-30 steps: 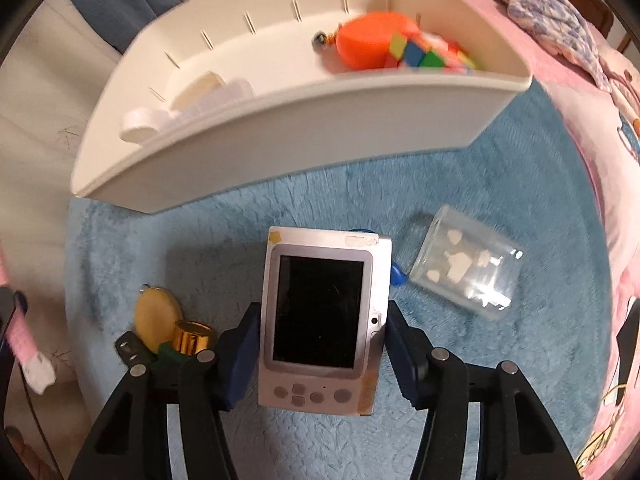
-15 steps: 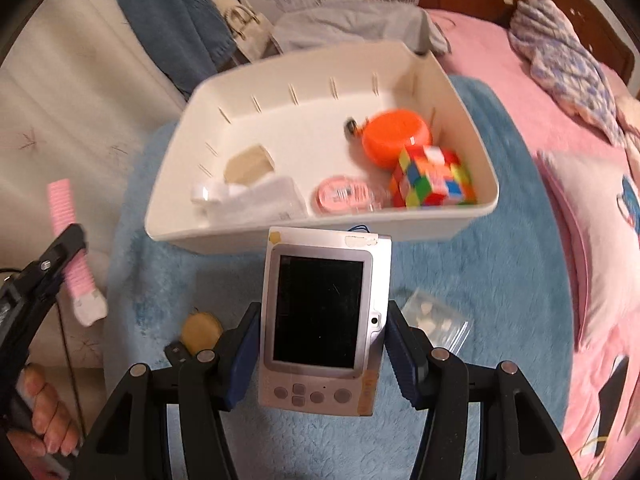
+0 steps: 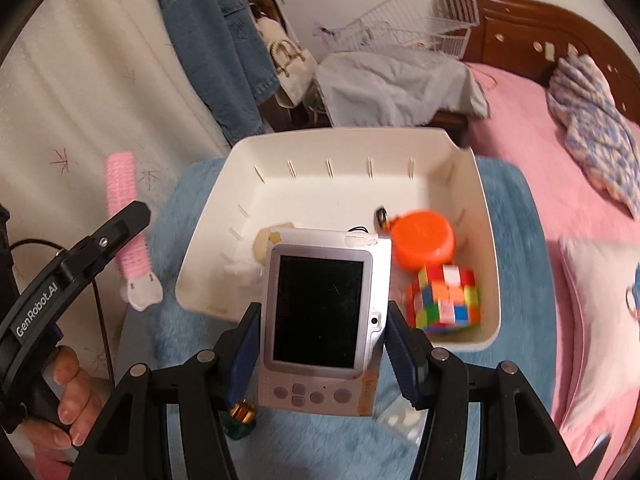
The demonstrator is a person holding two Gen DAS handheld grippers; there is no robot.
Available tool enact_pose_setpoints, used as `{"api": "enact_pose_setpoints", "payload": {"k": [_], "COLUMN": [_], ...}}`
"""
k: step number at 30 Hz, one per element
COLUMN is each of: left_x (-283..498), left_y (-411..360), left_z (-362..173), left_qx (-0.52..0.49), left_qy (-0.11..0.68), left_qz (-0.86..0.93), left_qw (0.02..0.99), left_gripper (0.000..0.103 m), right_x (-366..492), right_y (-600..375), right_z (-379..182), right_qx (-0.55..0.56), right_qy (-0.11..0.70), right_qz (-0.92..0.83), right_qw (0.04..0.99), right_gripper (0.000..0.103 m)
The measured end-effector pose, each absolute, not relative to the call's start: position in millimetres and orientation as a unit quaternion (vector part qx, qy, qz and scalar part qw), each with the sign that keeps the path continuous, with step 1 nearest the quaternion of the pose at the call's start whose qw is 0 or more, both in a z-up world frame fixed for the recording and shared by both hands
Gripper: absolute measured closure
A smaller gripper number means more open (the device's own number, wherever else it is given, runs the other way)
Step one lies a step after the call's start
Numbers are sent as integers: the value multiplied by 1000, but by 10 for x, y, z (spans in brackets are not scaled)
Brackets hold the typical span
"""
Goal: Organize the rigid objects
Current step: 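Carry the white lens toy and pink roller over the white tray with both tools, then open both tools to drop the lens toy and roller into the tray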
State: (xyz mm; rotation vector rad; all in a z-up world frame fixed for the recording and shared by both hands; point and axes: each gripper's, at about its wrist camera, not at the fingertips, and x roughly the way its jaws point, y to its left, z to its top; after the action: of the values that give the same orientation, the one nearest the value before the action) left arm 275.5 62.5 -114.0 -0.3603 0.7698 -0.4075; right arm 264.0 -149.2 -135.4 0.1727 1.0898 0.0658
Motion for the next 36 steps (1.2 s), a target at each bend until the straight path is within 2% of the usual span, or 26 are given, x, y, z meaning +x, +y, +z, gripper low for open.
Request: {"api": "enact_pose_setpoints", "payload": {"k": [21, 25, 27, 29, 36], "left_x": [3271, 3242, 3217, 3201, 3084], "left_y": [207, 120, 113, 115, 174], "left_z": [-1325, -1310, -1299, -1281, -1159], "left_qx": [-142, -106, -100, -99, -85], "left_qy": [383, 378, 374, 372, 367], "left_qz": [-155, -141, -140, -137, -125], "left_qw": [899, 909, 911, 913, 918], "left_gripper": [71, 57, 44, 37, 27], "right_x": [3301, 3319, 3300, 3288, 3144], "right_y": [-1877, -1921, -1928, -1913, -1889], "right_z": [-1703, -1702, -1652, -1597, -1485], "right_qx": [97, 107, 110, 104, 98], "right_qy": [517, 511, 501, 495, 483], "right_qz": [68, 74, 81, 83, 79], "right_qw": [848, 850, 855, 859, 866], "right_gripper": [44, 41, 41, 38, 36]}}
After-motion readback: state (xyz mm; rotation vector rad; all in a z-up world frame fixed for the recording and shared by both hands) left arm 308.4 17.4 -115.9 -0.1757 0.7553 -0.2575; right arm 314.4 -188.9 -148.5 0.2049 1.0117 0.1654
